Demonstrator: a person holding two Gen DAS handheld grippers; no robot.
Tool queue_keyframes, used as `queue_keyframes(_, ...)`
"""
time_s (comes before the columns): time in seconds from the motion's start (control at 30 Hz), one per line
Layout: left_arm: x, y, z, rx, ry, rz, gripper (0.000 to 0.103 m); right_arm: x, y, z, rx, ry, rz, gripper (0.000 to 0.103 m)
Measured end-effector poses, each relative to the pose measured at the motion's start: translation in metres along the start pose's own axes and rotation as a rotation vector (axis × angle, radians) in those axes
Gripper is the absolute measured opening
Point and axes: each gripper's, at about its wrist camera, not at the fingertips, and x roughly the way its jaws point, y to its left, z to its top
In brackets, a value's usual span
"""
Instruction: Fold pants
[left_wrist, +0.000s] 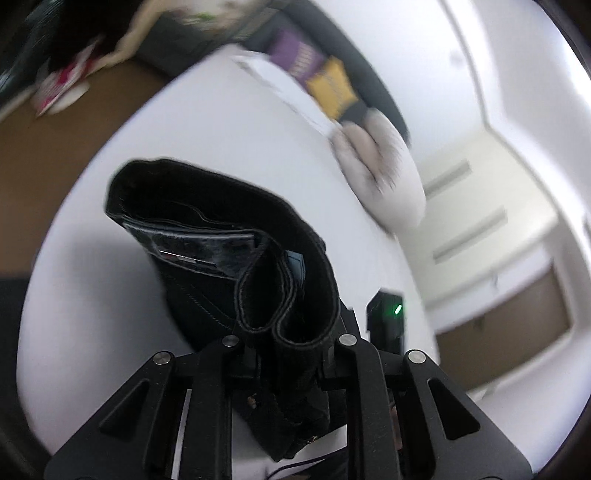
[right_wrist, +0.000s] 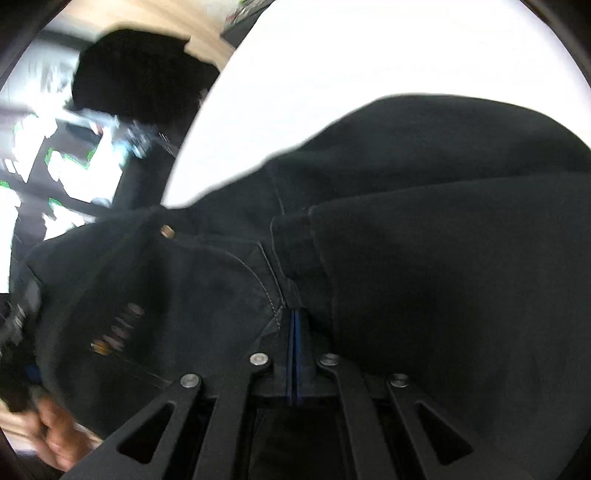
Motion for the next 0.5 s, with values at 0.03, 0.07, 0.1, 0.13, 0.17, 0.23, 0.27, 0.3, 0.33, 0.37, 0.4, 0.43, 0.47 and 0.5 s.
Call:
queue_keyframes(0.03,0.012,-0.019,-0.002,0.068,0.026,0.001,0.017,-0.011,-0.005,-0.001,0.017,-0.033,0.030,0.037)
queue_keyframes(0.07,0.023,-0.034,-0.003,0.114,0.052,0.001,0.017,-0.033,-0.015,0.000,0.054,-0.084,0.099,0.057)
queue_keyframes(0.1,0.041,-0.050,-0.008,0.167,0.093,-0.006,0.017,-0.048,-0.023,0.001,0.080,-0.111,0.152,0.061)
queue_keyframes(0.13,0.059,-0.064,-0.015,0.208,0.133,-0.013,0.017,-0.058,-0.030,0.002,0.095,-0.126,0.189,0.061)
queue_keyframes(0.17,0.074,-0.074,-0.020,0.238,0.161,-0.015,0.017,-0.075,-0.040,0.003,0.109,-0.147,0.234,0.061)
queue_keyframes(0.23,0.110,-0.094,-0.038,0.311,0.234,-0.008,0.017,-0.096,-0.057,0.004,0.124,-0.177,0.274,0.066)
queue_keyframes(0.27,0.124,-0.100,-0.045,0.335,0.261,-0.005,0.017,-0.103,-0.064,0.004,0.137,-0.186,0.290,0.072)
queue_keyframes(0.3,0.135,-0.106,-0.052,0.357,0.285,-0.003,0.017,-0.108,-0.071,0.003,0.151,-0.193,0.305,0.076)
queue_keyframes(0.33,0.147,-0.113,-0.060,0.386,0.311,0.001,0.017,-0.112,-0.079,0.002,0.166,-0.196,0.319,0.077)
queue_keyframes(0.37,0.158,-0.119,-0.068,0.424,0.336,0.010,0.017,-0.113,-0.090,0.000,0.183,-0.192,0.340,0.077)
queue_keyframes(0.4,0.165,-0.124,-0.076,0.453,0.355,0.019,0.017,-0.112,-0.094,0.001,0.193,-0.184,0.350,0.078)
queue_keyframes(0.43,0.173,-0.129,-0.083,0.480,0.374,0.027,0.017,-0.108,-0.101,-0.001,0.208,-0.167,0.367,0.078)
queue_keyframes(0.47,0.180,-0.132,-0.088,0.503,0.391,0.036,0.016,-0.102,-0.102,-0.003,0.212,-0.154,0.375,0.078)
queue_keyframes(0.5,0.186,-0.134,-0.093,0.525,0.405,0.047,0.016,-0.094,-0.103,-0.006,0.214,-0.134,0.374,0.079)
